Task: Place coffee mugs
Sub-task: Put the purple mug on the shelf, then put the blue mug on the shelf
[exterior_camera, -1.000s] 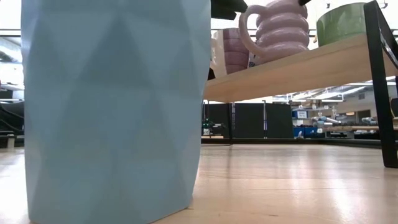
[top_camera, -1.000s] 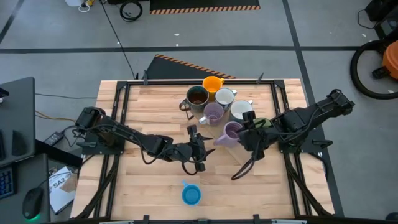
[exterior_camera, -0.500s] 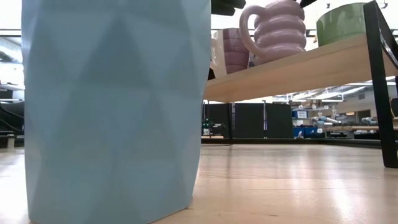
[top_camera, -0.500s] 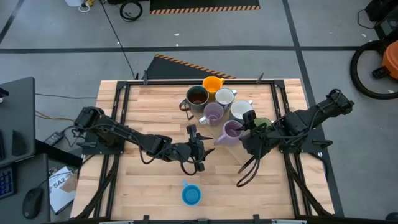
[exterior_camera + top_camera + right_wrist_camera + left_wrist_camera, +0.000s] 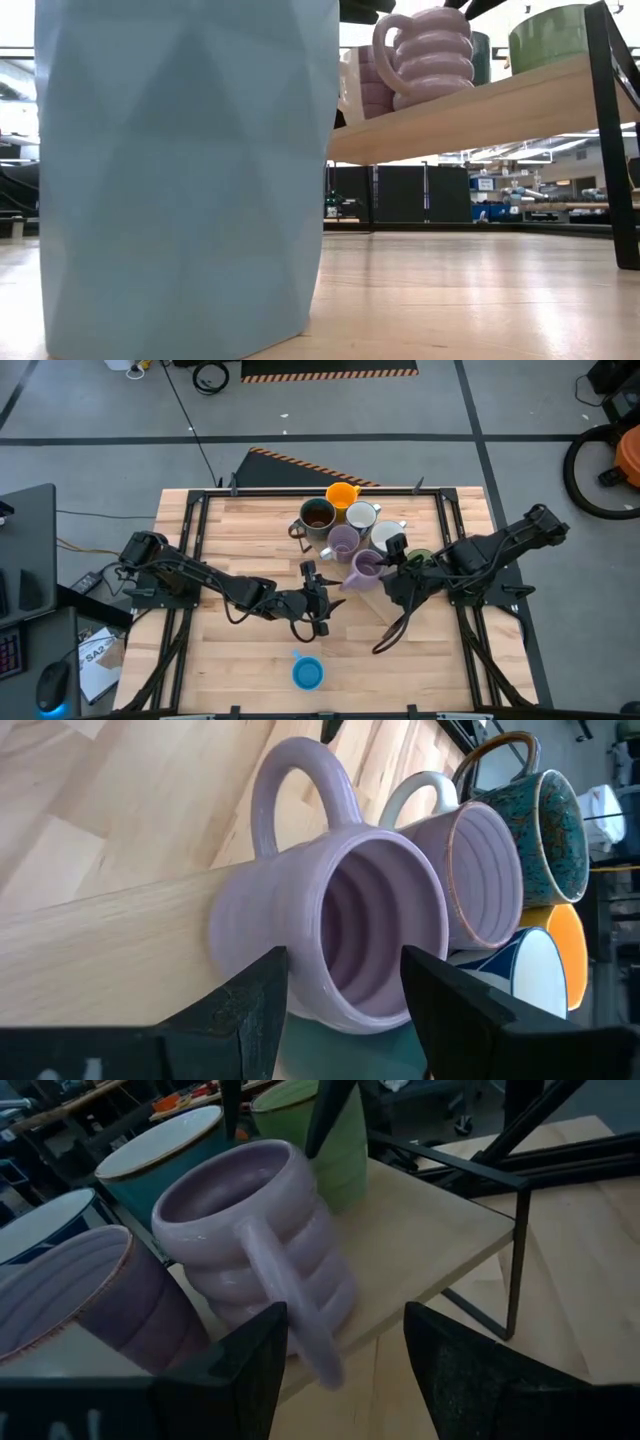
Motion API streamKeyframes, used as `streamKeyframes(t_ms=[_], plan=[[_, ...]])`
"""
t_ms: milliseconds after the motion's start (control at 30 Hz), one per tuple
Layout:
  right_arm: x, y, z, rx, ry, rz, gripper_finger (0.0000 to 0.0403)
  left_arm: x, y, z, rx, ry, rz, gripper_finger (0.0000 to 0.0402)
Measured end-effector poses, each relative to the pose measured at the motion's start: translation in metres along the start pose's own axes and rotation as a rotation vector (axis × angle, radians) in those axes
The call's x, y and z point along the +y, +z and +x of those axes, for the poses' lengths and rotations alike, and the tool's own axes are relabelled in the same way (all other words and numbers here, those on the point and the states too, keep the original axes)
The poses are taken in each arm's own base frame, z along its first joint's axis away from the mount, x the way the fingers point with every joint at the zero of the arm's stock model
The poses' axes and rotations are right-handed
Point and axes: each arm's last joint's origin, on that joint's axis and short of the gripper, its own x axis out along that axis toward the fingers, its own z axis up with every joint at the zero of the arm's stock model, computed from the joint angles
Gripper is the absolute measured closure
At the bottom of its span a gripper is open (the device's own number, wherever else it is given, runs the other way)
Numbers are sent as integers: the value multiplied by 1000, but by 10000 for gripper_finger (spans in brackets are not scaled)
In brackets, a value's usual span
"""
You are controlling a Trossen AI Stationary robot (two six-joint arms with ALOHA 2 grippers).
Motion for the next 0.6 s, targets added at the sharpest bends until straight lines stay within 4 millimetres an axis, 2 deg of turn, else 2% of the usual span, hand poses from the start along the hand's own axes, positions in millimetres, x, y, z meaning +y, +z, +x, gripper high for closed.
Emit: streamKeyframes(t_ms=[167,400,467,600], plan=[[0,1,0,-6,1,20,202,-6,2,-9,-1,-24,15,194],[-6,6,-26,-49,-28,90,202,-15,15,-45,-26,-69,19,194],[-7,7,-31,-56,-26,117,202,-19,18,-58,-23,-128,2,194],[-6,5,-43,-42,-5,180,202,-37,14,-80,32,-366,-13,194]])
